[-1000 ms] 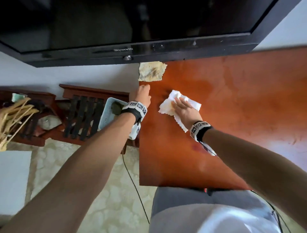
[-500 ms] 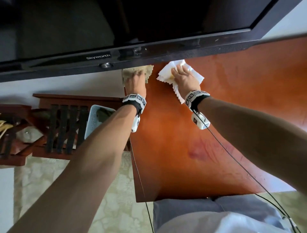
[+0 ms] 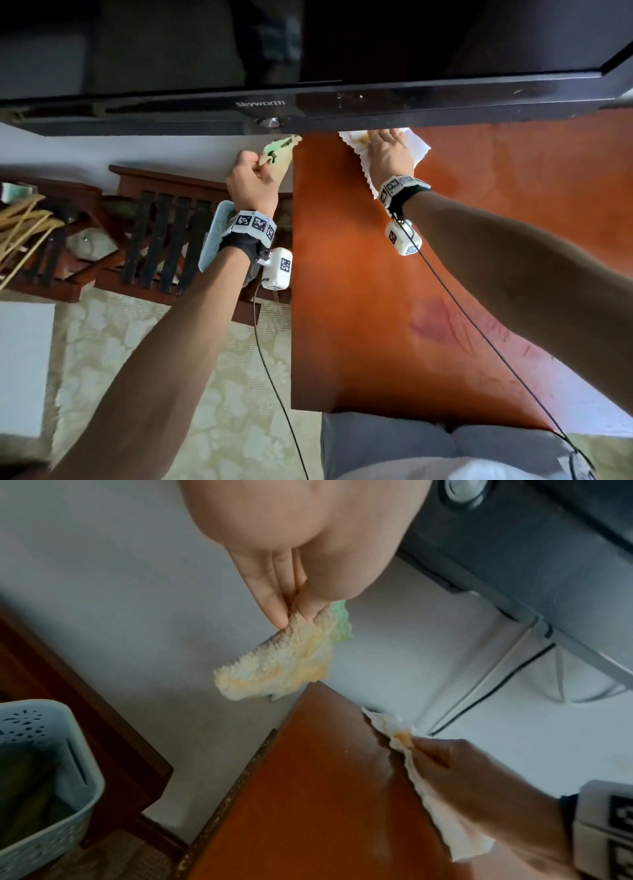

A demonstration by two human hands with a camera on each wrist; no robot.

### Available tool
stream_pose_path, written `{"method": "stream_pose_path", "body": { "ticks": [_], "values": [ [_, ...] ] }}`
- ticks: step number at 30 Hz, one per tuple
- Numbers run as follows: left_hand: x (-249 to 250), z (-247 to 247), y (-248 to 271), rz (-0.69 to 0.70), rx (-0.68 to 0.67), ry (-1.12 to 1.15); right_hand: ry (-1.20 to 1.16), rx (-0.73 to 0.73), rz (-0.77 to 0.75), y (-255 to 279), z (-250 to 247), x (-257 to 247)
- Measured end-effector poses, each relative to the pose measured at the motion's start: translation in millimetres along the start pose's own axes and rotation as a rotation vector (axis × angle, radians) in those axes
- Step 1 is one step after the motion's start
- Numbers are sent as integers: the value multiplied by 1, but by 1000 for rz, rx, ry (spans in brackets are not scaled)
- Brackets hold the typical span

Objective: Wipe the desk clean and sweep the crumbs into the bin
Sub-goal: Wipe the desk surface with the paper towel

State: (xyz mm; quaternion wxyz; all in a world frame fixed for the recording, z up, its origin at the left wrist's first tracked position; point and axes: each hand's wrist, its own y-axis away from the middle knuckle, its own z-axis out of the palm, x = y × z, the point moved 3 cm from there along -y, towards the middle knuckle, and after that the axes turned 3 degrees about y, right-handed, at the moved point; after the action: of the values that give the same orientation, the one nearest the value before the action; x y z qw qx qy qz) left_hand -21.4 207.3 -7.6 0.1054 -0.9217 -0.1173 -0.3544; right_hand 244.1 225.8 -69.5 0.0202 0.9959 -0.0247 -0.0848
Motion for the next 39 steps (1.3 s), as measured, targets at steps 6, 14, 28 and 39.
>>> {"method": "stream_pose_path", "body": {
  "ticks": [6, 14, 28, 39],
  "values": [
    [-9, -25, -1, -97, 57, 5, 134, -202, -413, 34, 38, -99],
    [-6, -43, 2, -148, 79, 49, 158, -175, -570, 1, 9, -101],
    [-17, -61, 10, -123, 71, 69, 100, -249, -717, 113, 37, -131],
    [26, -6, 13, 98, -89, 47, -82, -251, -603, 131, 34, -64]
  ]
}}
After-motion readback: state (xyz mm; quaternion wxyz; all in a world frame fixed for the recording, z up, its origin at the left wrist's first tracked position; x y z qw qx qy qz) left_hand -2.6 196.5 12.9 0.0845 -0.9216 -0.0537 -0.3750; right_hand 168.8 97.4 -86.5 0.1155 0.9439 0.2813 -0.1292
